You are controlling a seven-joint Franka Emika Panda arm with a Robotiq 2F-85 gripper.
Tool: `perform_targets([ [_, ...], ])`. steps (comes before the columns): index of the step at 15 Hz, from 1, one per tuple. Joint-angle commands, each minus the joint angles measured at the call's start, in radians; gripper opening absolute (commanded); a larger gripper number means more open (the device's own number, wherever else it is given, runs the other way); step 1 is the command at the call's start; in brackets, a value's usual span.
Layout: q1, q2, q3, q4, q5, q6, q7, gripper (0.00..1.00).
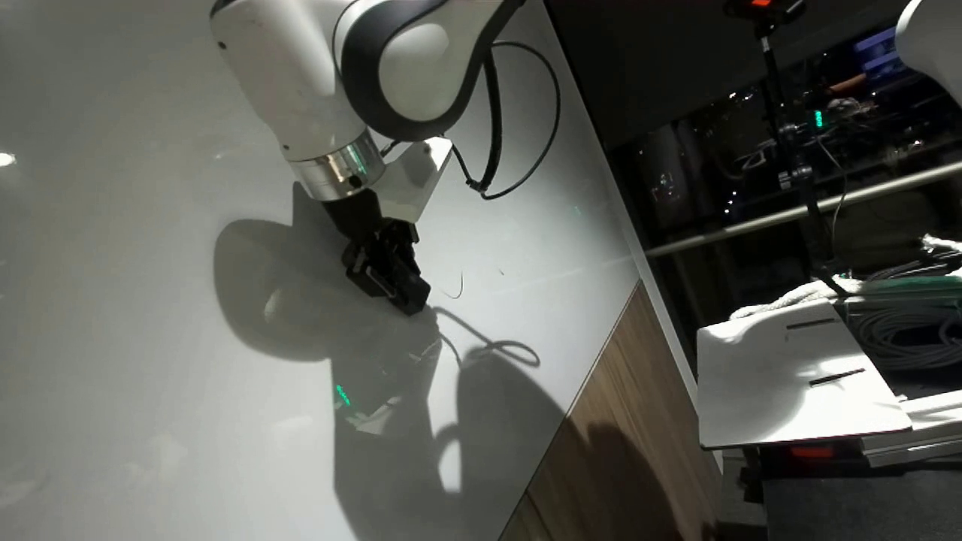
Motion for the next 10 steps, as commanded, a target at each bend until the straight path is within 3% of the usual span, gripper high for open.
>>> perform_targets([
  [1, -0.103, -0.096, -0.038, -0.1, -0.01, 0.084, -0.047, 0.29],
  [6, -0.214, -0.148, -0.065, -0.208, 0.04, 0.201, -0.065, 0.29],
  [10, -0.227, -0.124, -0.056, -0.204, 0.057, 0.265, -0.061, 0.29],
])
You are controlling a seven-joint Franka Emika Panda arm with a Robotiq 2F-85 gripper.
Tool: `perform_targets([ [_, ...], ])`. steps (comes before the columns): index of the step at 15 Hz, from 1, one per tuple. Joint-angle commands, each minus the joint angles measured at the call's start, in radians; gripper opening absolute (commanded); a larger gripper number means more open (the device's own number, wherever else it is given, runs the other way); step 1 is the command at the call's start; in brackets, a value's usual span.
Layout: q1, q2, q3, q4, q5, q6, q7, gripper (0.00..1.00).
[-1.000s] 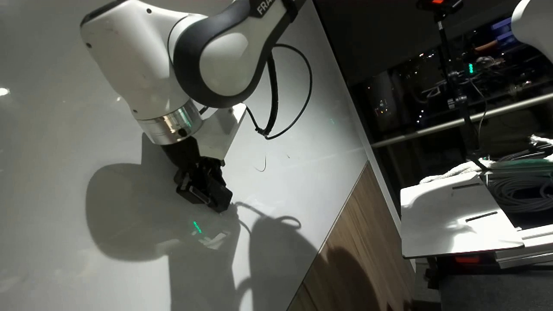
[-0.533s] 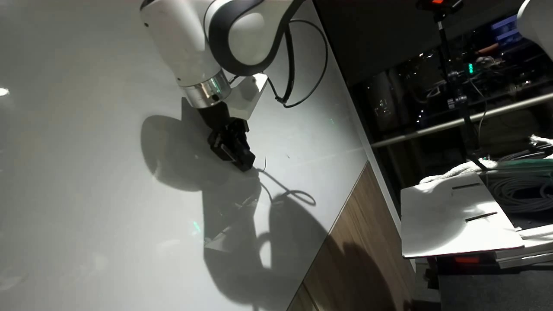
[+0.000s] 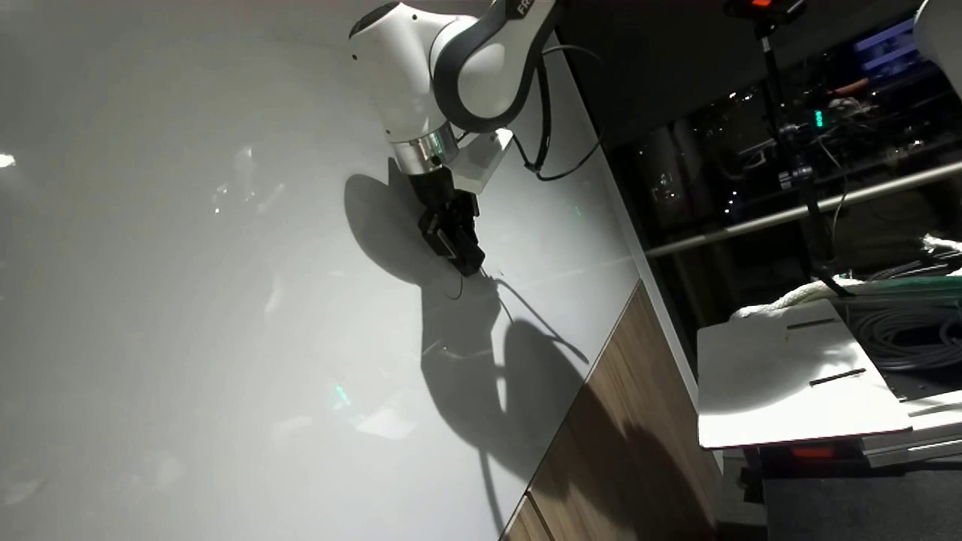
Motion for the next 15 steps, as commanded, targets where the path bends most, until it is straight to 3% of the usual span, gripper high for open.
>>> perform_targets([
  [1, -0.017, 0.044, -0.008, 0.045, -0.009, 0.084, -0.015, 0.29],
  [15, 0.073, 0.185, 0.04, 0.16, -0.02, 0.068, 0.036, 0.29],
])
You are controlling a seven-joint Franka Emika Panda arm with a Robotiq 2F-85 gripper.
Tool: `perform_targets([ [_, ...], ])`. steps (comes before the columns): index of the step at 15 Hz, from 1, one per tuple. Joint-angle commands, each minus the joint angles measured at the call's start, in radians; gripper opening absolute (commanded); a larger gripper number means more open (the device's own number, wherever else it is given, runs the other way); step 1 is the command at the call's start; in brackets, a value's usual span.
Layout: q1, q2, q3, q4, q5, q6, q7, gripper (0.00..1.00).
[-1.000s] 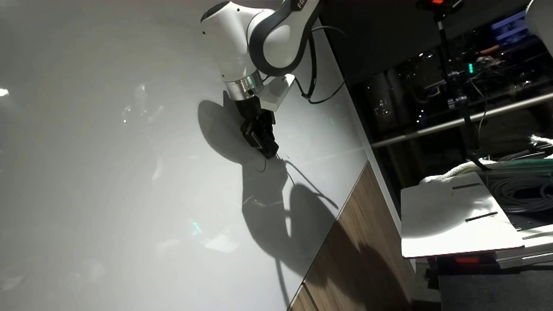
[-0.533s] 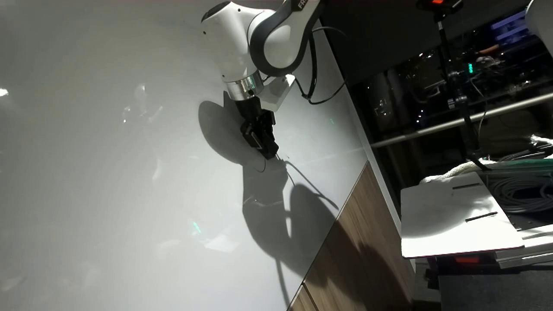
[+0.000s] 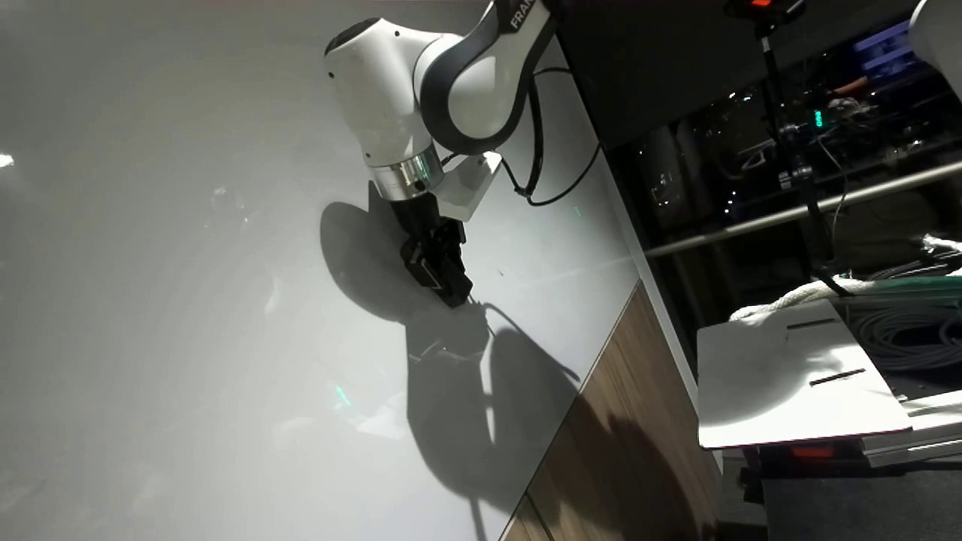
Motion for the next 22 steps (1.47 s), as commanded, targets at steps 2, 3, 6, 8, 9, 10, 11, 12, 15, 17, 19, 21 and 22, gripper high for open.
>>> perform_targets([
  [2, 0.037, 0.136, -0.001, 0.142, -0.02, 0.054, -0.004, 0.29],
  [3, 0.043, 0.143, -0.003, 0.148, -0.019, 0.051, -0.007, 0.29],
  [6, 0.047, 0.143, -0.011, 0.146, -0.016, 0.048, -0.012, 0.29],
  [8, 0.037, 0.125, -0.02, 0.128, -0.019, 0.051, -0.018, 0.29],
  [9, 0.027, 0.106, -0.028, 0.109, -0.023, 0.054, -0.025, 0.29],
  [10, 0.019, 0.091, -0.034, 0.095, -0.023, 0.057, -0.031, 0.29],
  [11, 0.006, 0.066, -0.043, 0.072, -0.024, 0.062, -0.04, 0.29],
  [12, -0.005, 0.044, -0.051, 0.052, -0.024, 0.067, -0.046, 0.29],
  [15, -0.045, -0.021, -0.075, -0.017, -0.026, 0.09, -0.062, 0.29],
  [17, -0.079, -0.053, -0.093, -0.052, -0.03, 0.111, -0.082, 0.29],
  [19, -0.108, -0.075, -0.107, -0.081, -0.026, 0.134, -0.1, 0.29],
  [21, -0.136, -0.089, -0.117, -0.111, -0.019, 0.165, -0.108, 0.29],
  [22, -0.148, -0.09, -0.122, -0.124, -0.013, 0.183, -0.109, 0.29],
])
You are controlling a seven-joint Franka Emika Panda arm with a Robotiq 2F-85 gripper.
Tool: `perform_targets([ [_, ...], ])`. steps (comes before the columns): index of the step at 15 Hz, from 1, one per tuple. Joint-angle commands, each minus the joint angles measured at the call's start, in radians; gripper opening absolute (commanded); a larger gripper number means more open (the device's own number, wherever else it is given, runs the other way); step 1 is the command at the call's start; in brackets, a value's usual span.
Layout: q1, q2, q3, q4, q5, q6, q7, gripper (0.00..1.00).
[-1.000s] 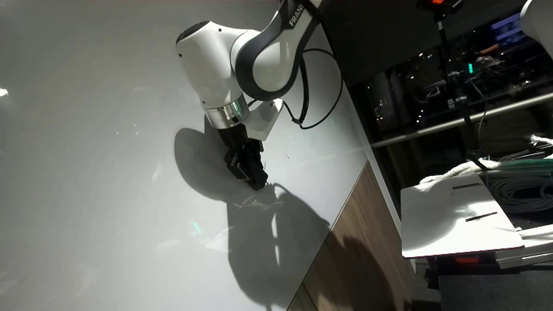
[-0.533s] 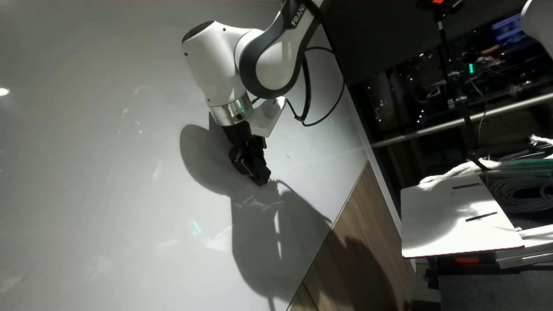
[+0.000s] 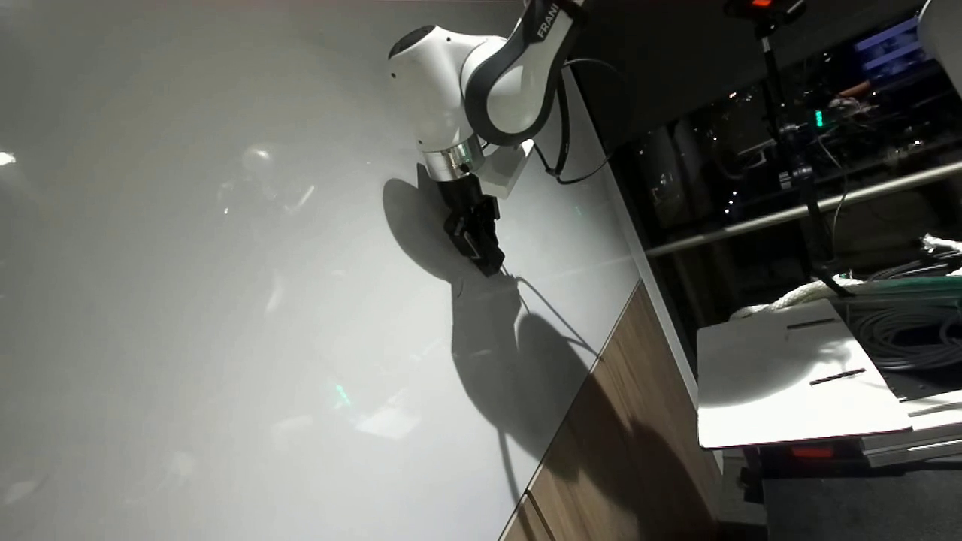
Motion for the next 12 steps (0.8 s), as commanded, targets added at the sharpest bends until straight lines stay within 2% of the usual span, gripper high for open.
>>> perform_targets([
  [1, -0.06, 0.007, -0.034, -0.015, -0.015, 0.113, -0.015, 0.29],
  [7, -0.085, 0.061, -0.055, -0.059, -0.086, 0.214, 0.027, 0.29],
  [12, -0.079, 0.077, -0.063, -0.037, -0.096, 0.217, 0.023, 0.29],
])
